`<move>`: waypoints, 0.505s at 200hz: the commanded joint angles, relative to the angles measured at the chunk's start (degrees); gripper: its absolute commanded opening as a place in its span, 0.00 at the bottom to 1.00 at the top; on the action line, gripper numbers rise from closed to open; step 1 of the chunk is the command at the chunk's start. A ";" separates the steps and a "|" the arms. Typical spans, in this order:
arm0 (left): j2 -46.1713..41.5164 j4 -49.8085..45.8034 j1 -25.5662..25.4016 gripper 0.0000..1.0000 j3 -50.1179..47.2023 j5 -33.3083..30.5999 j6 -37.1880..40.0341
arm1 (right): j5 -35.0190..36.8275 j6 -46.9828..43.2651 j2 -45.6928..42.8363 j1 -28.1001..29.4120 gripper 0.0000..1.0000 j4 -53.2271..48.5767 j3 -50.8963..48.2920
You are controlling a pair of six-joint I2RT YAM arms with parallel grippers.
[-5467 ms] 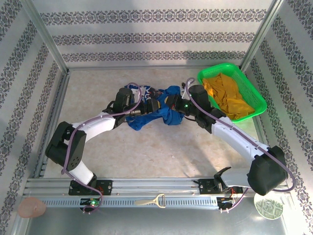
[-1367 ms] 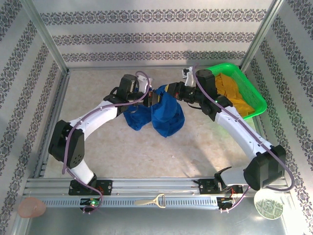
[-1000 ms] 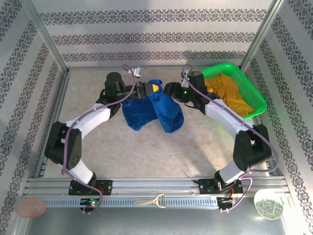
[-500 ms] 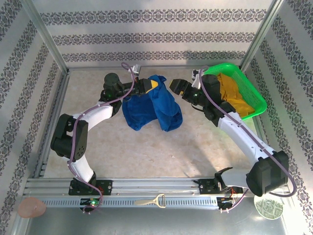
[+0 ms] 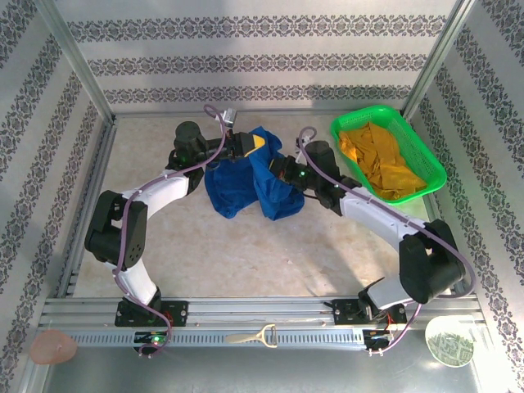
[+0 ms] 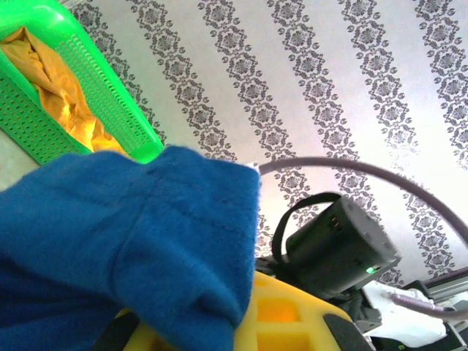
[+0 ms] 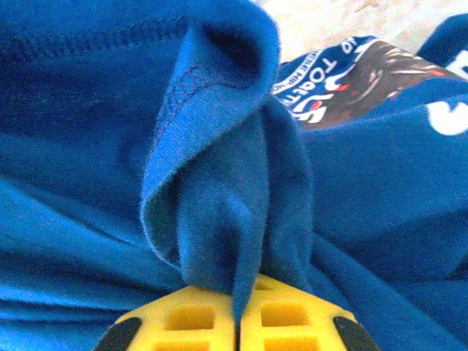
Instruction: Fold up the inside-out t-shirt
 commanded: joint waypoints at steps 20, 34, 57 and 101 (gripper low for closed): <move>-0.17 13.71 0.90 0.00 5.05 -0.89 -8.03 | 4.17 1.75 -2.95 -1.78 0.28 -1.01 -9.36; -0.32 13.63 0.94 0.00 5.26 -0.85 -8.17 | 3.94 1.60 -5.28 -3.49 0.35 -2.12 -10.10; -1.02 13.08 0.92 0.00 4.37 -0.63 -7.72 | 2.67 1.10 -9.54 -7.01 0.41 -4.31 -8.36; -2.32 12.45 0.86 0.00 2.02 -0.52 -6.85 | 0.13 -2.57 -12.13 -9.19 0.64 -8.52 2.70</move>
